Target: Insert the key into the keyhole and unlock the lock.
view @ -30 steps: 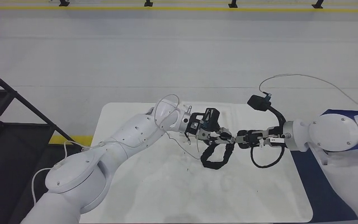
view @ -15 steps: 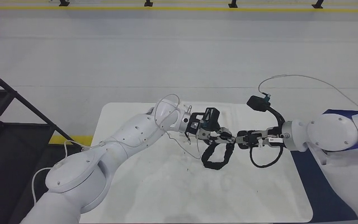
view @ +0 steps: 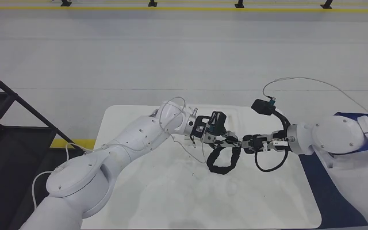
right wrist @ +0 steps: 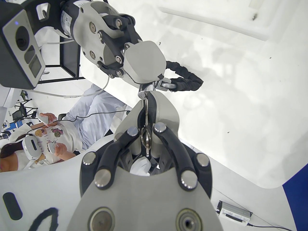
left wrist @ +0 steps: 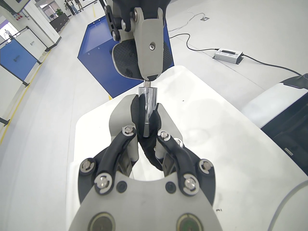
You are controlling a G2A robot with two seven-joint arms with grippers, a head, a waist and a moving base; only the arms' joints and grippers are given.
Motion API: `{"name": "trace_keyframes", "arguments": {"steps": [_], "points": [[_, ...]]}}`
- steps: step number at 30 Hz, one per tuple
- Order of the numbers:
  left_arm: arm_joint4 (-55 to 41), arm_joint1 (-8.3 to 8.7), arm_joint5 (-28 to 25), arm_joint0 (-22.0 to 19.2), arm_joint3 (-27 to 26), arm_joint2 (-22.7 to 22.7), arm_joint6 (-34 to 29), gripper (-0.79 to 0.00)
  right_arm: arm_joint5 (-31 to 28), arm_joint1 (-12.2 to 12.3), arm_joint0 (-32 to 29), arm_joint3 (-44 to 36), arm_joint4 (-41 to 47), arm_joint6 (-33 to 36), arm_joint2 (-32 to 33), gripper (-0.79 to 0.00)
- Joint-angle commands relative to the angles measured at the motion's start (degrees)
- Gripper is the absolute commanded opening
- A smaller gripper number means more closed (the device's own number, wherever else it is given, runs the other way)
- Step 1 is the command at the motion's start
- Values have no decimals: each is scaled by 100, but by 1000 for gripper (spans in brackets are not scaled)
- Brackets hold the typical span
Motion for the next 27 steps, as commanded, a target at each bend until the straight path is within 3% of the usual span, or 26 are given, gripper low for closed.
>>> {"name": "trace_keyframes", "arguments": {"steps": [1, 17, 21, 25, 27], "points": [[20, -2, 7, -9, 2, 4, 7, -785, 7, -3, 35, 25, -7, 18, -52, -785], [70, -51, -1, -49, 39, 70, -1, -785, 71, -33, 295, 198, 15, -49, -356, -785], [36, -63, 6, -46, 52, 85, 6, -785, 69, -39, 330, 246, 30, -73, -407, -656], [-26, -70, -3, -36, 100, 103, -3, -785, 67, -42, 359, 287, 44, -95, -449, -785], [-74, -73, -13, -21, 139, 112, -13, -785, 44, -46, 379, 330, 47, -113, -474, -785]]}}
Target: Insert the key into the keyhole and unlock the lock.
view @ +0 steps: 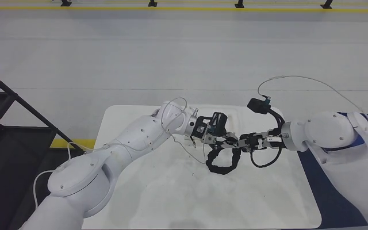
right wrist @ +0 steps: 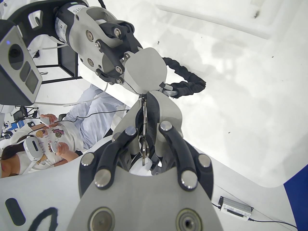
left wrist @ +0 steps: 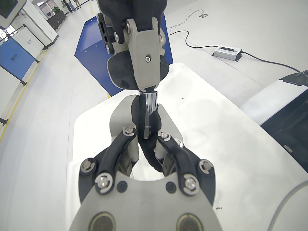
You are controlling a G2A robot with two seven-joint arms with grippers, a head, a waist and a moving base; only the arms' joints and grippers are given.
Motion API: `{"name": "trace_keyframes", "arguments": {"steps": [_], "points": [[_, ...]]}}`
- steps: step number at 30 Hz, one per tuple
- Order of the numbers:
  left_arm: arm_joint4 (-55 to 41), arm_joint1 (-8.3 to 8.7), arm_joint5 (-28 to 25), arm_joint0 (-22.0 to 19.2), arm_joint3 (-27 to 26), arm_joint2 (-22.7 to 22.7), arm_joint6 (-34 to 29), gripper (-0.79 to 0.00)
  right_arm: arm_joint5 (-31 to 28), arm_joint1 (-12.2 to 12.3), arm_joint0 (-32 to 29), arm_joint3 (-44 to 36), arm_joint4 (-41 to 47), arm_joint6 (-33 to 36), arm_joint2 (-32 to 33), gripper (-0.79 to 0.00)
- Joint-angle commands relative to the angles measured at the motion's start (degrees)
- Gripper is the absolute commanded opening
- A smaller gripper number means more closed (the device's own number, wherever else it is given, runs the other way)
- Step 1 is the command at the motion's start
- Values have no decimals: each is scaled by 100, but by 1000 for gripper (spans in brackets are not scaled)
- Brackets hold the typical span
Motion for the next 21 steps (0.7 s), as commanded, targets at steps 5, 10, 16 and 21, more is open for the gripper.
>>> {"name": "trace_keyframes", "arguments": {"steps": [5, 10, 16, 21], "points": [[-128, 5, -16, 23, 148, 8, -17, -785, -92, -17, 99, 182, -9, -71, -85, -785], [-162, 32, -34, 11, 356, -12, -35, -785, -177, -34, 198, 356, -34, -140, -151, -785], [-87, 131, 34, -43, 662, -104, 33, -785, -290, -38, 236, 563, -58, -242, -163, -785], [-23, 281, 102, -29, 810, -197, 101, -785, -559, -21, 166, 617, -19, -314, -88, -785]]}}
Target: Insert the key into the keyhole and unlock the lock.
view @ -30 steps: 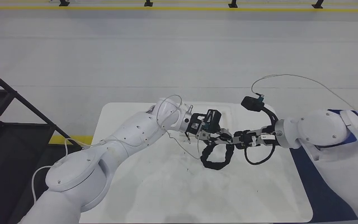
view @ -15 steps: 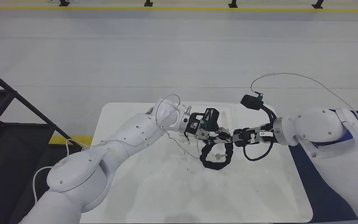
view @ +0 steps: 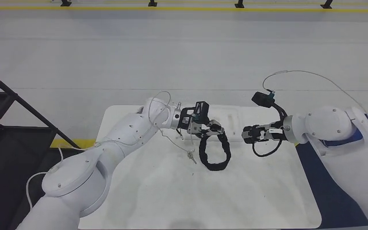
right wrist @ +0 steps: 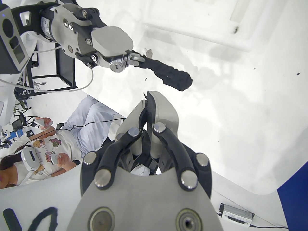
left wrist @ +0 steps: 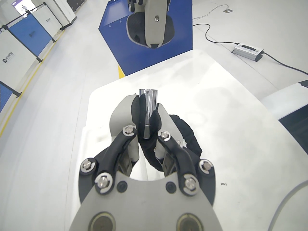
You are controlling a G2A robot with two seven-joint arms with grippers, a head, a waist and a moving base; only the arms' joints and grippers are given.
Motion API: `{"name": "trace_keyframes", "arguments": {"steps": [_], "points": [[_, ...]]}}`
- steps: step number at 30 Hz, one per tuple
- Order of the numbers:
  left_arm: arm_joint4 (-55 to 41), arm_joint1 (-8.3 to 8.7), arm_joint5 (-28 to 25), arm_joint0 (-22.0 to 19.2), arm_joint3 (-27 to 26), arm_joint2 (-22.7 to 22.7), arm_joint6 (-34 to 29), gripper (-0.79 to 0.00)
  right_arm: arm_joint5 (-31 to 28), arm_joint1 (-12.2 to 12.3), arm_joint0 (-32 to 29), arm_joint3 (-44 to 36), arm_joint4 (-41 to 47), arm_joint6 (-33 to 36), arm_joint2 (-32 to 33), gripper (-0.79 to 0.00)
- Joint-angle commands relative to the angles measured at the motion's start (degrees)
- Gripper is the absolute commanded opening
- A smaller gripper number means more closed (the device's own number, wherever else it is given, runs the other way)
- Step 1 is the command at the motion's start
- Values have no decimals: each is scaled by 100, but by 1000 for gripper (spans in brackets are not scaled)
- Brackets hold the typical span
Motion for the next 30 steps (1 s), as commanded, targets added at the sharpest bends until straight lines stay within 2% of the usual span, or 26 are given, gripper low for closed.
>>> {"name": "trace_keyframes", "arguments": {"steps": [1, 7, 12, 20, 24, 30], "points": [[5, 63, 15, 23, 5, -34, 15, -785, -152, 11, -41, -20, 4, -23, 35, -785], [0, 260, 54, 99, -147, -149, 55, -785, -712, 59, -221, -108, -56, -80, 174, -785], [-196, 486, 289, 143, -684, -340, 290, -785, -1131, 108, -364, -181, -115, 12, 304, -785], [-417, 1002, 393, 214, -1695, -643, 394, -785, -1645, 178, -570, -348, -154, 148, 510, -785], [-198, 1281, 315, 239, -1692, -860, 315, -785, -2114, 181, -632, -514, -325, 123, 415, -785], [-7, 1702, 202, 538, -1788, -1302, 197, -785, -2754, 117, -644, -514, -606, -199, 34, -785]]}}
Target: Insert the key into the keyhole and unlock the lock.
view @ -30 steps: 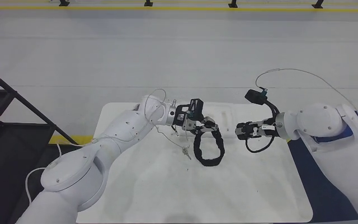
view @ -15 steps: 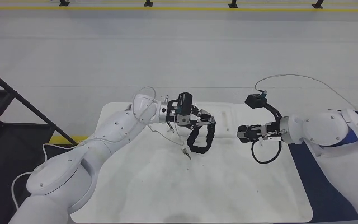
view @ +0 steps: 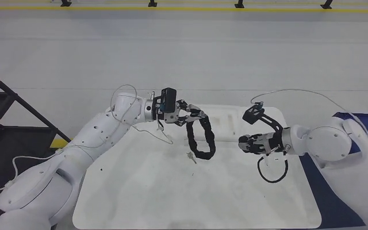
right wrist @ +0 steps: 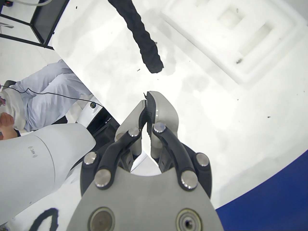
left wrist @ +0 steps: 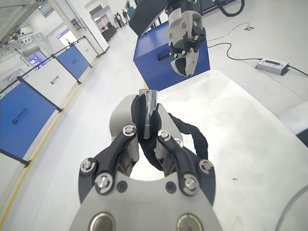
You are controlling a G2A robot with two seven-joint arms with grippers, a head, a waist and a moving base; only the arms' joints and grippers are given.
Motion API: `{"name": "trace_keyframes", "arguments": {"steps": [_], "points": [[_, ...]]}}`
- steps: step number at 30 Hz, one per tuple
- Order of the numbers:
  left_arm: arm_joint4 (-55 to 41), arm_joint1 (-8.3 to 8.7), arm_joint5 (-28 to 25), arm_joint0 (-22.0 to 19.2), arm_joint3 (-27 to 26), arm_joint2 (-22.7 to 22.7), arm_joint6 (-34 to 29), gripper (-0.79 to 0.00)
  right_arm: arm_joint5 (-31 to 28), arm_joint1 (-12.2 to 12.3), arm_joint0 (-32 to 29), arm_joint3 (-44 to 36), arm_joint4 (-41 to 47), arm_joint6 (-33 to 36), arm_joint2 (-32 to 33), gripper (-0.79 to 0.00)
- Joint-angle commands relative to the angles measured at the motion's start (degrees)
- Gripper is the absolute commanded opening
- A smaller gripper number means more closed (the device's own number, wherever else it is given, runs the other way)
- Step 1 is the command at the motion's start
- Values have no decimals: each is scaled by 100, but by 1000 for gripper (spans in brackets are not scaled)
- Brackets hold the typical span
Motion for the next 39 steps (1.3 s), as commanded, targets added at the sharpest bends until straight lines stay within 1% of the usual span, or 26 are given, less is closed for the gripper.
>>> {"name": "trace_keyframes", "arguments": {"steps": [1, 4, 6, 11, 15, 19, 25, 30, 39], "points": [[35, 159, -51, 135, -38, -189, -72, -785, -204, -31, 29, 11, -136, -73, -182, -785], [53, 416, -86, 362, -218, -545, -223, -785, -442, -111, 126, 112, -342, -246, -535, -785], [10, 600, -159, 557, -417, -822, -307, -785, -501, -189, 261, 247, -520, -263, -856, -785], [-10, 1036, -480, 1064, -941, -1511, -966, -785, -581, -482, 835, 655, -939, -379, -1720, -785], [-252, 1295, -548, 1540, -1373, -2049, -1536, -785, -605, -789, 1337, 1030, -1297, -581, -2410, -785], [-533, 1492, -523, 2010, -1770, -2536, -2054, -785, -597, -1123, 1780, 1443, -1584, -769, -3015, -785], [-916, 1700, -592, 2586, -2295, -3133, -2664, -785, -581, -1629, 2195, 2023, -2033, -1117, -3789, -785], [-1160, 1787, -534, 2931, -2668, -3463, -2980, -785, -581, -1629, 2195, 2023, -2033, -1117, -3789, -785], [-1179, 1790, -524, 2950, -2692, -3480, -2992, -785, -581, -1629, 2195, 2023, -2033, -1117, -3789, -785]]}}
